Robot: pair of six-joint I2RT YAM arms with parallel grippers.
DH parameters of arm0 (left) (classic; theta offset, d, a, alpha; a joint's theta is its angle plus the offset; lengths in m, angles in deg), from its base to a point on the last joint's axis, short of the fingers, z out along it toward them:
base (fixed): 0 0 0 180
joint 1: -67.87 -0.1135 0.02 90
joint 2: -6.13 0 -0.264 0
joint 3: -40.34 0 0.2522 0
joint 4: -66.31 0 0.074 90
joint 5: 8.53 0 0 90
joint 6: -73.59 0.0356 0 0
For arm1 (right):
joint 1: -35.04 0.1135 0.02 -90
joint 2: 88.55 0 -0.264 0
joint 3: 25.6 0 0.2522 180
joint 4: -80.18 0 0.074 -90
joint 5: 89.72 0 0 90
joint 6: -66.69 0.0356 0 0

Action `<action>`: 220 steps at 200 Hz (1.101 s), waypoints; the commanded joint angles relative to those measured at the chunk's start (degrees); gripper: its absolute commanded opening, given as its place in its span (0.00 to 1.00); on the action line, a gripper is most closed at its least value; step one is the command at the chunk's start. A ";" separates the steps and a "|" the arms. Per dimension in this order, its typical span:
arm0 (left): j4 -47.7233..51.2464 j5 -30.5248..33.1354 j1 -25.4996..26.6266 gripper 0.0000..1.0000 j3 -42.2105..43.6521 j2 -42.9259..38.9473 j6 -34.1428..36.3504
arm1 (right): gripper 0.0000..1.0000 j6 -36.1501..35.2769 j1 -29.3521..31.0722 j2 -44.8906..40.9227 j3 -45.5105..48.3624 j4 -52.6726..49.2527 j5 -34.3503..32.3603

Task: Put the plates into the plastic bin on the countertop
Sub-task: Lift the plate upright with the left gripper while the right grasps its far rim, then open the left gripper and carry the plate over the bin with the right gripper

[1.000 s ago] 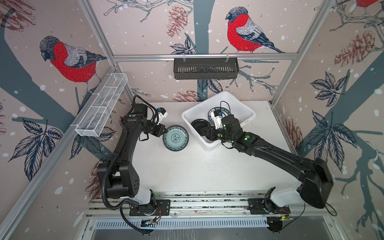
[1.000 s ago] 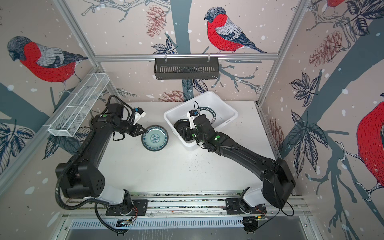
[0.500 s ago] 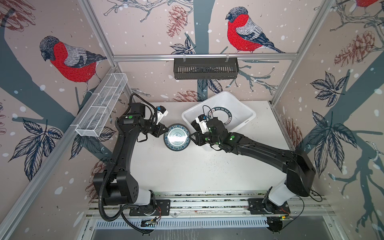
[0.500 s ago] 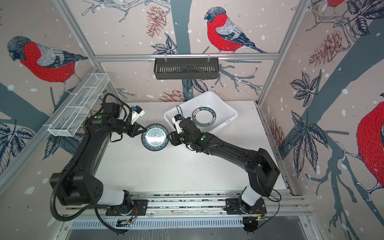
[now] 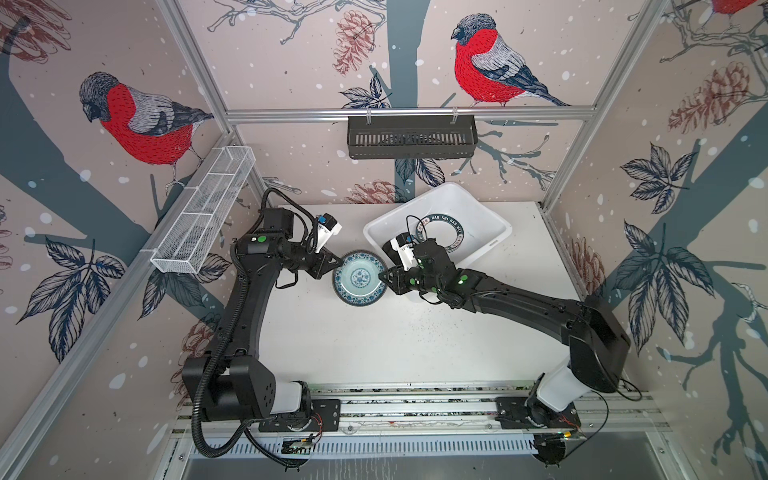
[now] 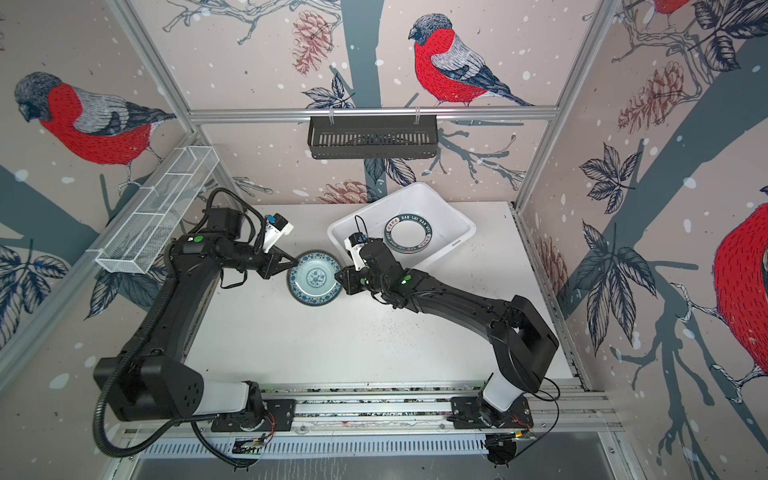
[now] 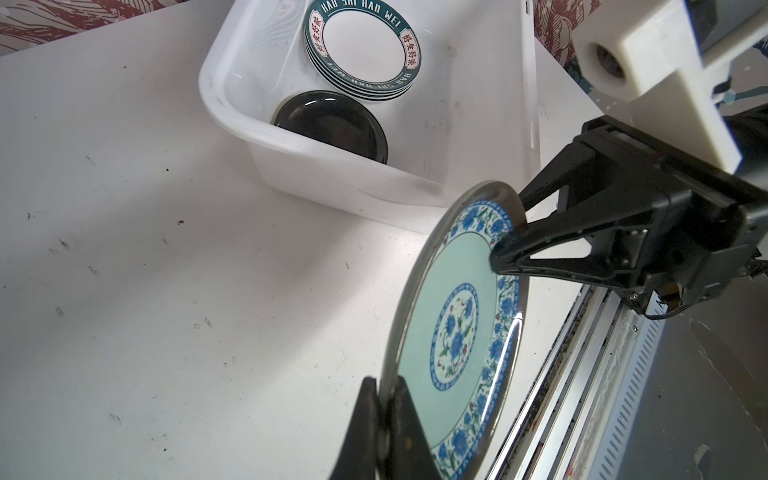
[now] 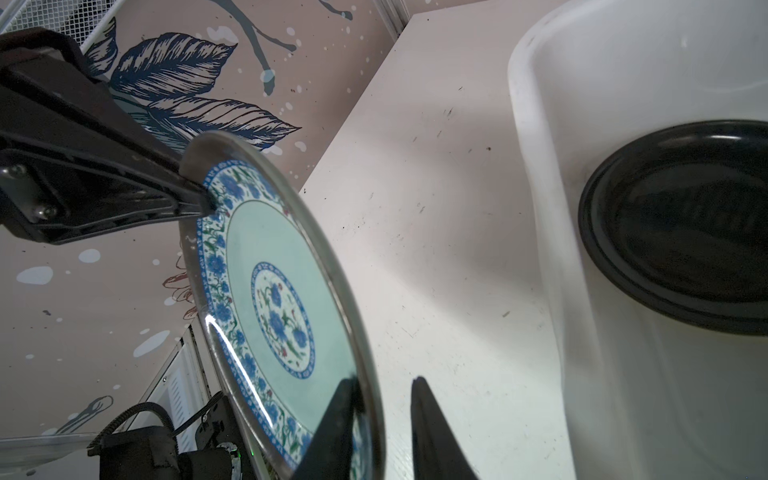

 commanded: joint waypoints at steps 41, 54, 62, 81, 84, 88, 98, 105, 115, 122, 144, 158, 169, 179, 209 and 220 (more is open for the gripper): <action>-1.34 -1.04 0.82 0.08 1.77 -1.46 0.54 | 0.05 2.04 -0.43 -1.85 2.12 5.68 2.07; -1.81 -0.88 0.93 0.12 2.16 -1.57 0.27 | 0.05 2.41 -0.48 -2.16 2.57 6.29 2.25; -2.01 -0.68 0.99 0.15 2.24 -1.62 0.10 | 0.04 2.54 -0.62 -2.40 2.84 6.63 2.43; -3.03 0.01 1.08 0.29 2.37 -1.66 -0.66 | 0.04 2.63 -0.97 -2.93 3.20 6.75 2.48; -3.28 0.15 1.08 0.32 2.39 -1.66 -0.89 | 0.04 2.60 -1.17 -3.01 3.17 6.64 2.51; -3.66 0.52 1.08 0.34 2.30 -1.65 -1.19 | 0.04 2.53 -1.30 -3.16 3.15 6.51 2.56; -4.62 1.27 1.13 0.42 2.22 -1.81 -1.70 | 0.04 2.30 -1.73 -3.59 3.15 6.02 2.52; -5.42 1.78 1.12 0.48 2.09 -1.91 -2.08 | 0.04 2.09 -2.26 -3.95 3.15 5.56 2.52; -6.46 2.55 1.08 0.49 1.70 -1.86 -2.81 | 0.04 1.91 -3.23 -4.71 3.36 5.09 2.65; -7.15 3.05 1.09 0.50 1.39 -1.74 -3.36 | 0.04 1.93 -4.07 -5.22 3.63 5.02 2.97; -9.58 4.95 1.31 0.54 0.93 -0.94 -4.70 | 0.04 1.97 -7.78 -7.04 4.45 4.91 5.11; -10.53 6.58 1.43 0.57 0.13 -0.28 -5.00 | 0.04 2.11 -11.09 -8.12 4.82 4.75 7.05; -11.18 7.90 1.46 0.60 -0.89 0.26 -5.18 | 0.04 1.66 -14.02 -8.44 4.37 3.87 8.93; -11.56 9.03 1.47 0.60 -1.83 0.98 -5.46 | 0.04 1.01 -16.66 -8.42 3.65 2.38 10.18; -12.27 12.36 1.49 0.63 -5.02 2.94 -6.55 | 0.05 -0.57 -23.51 -7.62 0.97 -1.47 13.36; -14.11 15.01 1.45 0.63 -5.79 2.84 -8.29 | 0.05 -0.65 -25.65 -6.78 0.37 -2.21 14.55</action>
